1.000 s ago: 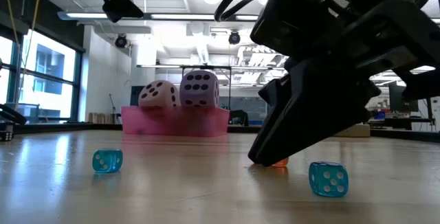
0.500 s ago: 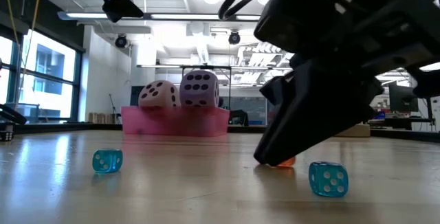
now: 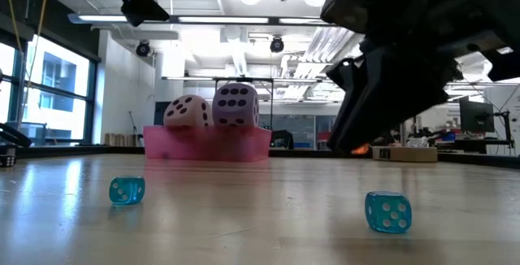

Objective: Pick & Place Dice
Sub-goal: Put the small orange dice into the pink bin

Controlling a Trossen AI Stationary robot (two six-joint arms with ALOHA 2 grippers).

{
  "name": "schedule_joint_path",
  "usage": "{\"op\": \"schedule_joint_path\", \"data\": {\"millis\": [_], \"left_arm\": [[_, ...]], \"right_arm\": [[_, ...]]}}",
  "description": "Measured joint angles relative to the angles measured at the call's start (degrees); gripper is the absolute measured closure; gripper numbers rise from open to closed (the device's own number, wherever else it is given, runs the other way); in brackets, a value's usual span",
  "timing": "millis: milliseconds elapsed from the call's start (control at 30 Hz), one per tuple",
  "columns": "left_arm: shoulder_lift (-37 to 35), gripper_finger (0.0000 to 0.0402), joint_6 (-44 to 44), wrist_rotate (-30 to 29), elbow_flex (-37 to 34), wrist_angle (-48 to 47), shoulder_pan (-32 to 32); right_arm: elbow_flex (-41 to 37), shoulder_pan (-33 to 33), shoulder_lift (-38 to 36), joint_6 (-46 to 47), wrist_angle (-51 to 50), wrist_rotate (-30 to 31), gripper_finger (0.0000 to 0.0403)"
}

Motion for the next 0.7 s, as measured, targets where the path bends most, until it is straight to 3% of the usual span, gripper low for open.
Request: {"op": "schedule_joint_path", "data": {"millis": [367,700], "left_arm": [[0.0,0.0005,1.8,-0.8,0.0,0.2,0.0],[0.1,0.0005,4.9,-4.1,0.0,0.9,0.2]], "right_arm": [[0.0,-3.3,-0.5,-8.5,-2.0,1.4,0.0364],[0.0,-4.7,-2.7,-5.3,-9.8,1.7,0.0364]]}}
